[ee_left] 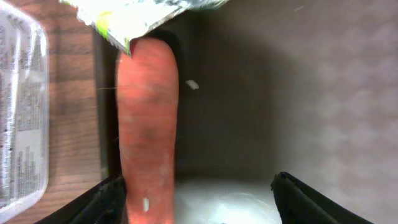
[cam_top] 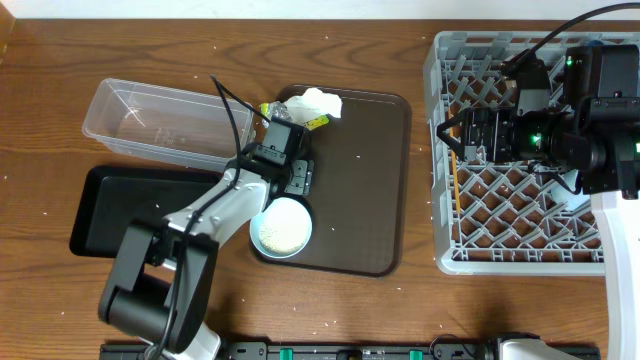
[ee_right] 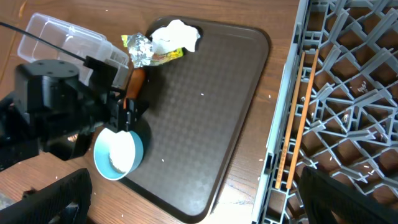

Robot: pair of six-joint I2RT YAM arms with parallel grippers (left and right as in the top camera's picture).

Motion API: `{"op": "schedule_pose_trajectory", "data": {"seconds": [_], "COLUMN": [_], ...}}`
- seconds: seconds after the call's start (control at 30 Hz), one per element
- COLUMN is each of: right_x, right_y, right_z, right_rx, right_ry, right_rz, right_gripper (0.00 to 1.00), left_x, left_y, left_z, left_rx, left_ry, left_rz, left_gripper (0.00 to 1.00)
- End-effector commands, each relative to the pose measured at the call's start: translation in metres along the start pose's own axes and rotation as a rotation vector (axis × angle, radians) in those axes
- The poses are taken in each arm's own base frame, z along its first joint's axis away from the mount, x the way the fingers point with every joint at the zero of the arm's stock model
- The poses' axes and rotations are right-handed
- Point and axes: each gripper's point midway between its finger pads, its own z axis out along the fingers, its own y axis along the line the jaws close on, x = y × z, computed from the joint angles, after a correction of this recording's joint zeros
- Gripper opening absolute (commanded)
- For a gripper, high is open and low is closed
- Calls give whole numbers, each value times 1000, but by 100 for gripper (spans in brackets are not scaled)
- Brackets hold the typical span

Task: Sort waste into correct bins and load items into the dishwasher rack
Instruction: 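Grasp the carrot with the left gripper and lift it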

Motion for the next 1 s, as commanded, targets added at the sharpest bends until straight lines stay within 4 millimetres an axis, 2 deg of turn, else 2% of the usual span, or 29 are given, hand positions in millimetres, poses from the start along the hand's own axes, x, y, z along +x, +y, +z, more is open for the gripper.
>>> {"op": "schedule_pose_trajectory", "data": {"seconds": [0.0,0.13,0.23,0.37,0.63,0.9,0.97], "right_x": [1,1,1,1,1,1,1], "right_y": [4,4,4,4,4,4,4], "right_z": [2,2,2,2,2,2,2], "right_rx": [-18,-18,-17,-18,-17,-18,-17], "right_ry": [7,6,7,6,7,5,7], "right_rz": [12,12,12,12,12,11,12], "right_gripper": [99,99,99,99,99,99,99], "left_x": [8,16,16,5,-16,-19,-16], "left_y": [3,2,-7,-11,-9,-11,-11], "left_z": [11,18,19,19,19,32,36], "left_rx": [-17,-15,37,57,45,50,47], "left_ry": [29,58,59,17,-69,-88,-78], "left_rz": [19,21,19,5,-84,-99,-99], "left_gripper": [71,61,55,59,59,58,52]}}
